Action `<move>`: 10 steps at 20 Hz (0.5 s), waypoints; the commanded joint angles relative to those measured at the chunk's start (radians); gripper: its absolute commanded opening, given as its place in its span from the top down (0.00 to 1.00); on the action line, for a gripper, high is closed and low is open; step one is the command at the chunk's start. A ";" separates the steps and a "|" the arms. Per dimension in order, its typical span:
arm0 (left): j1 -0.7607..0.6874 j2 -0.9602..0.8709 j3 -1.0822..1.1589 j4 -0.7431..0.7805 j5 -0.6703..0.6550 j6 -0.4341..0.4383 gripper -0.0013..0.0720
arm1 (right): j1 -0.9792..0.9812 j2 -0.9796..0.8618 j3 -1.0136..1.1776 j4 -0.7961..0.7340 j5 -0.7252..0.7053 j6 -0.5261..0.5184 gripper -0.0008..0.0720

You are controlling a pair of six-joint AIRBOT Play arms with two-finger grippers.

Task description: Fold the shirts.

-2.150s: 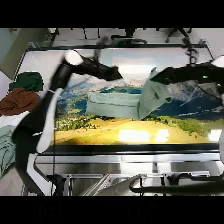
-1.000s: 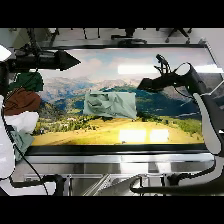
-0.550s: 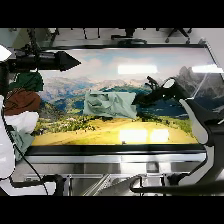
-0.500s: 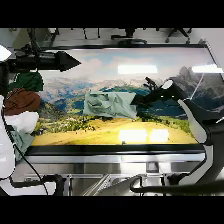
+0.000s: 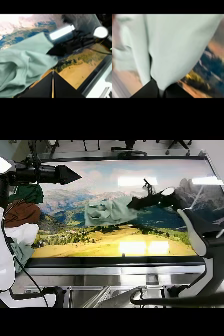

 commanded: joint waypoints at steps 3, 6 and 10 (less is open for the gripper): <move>0.000 0.000 0.000 -0.001 -0.019 -0.001 0.96 | -0.170 0.190 0.261 0.082 0.016 0.058 0.96; 0.000 0.000 0.000 -0.001 -0.039 0.000 0.96 | -0.326 0.251 0.332 0.082 0.016 0.164 0.96; 0.000 0.000 0.000 0.000 -0.038 0.000 0.96 | -0.555 0.249 0.337 -0.022 0.011 0.220 0.96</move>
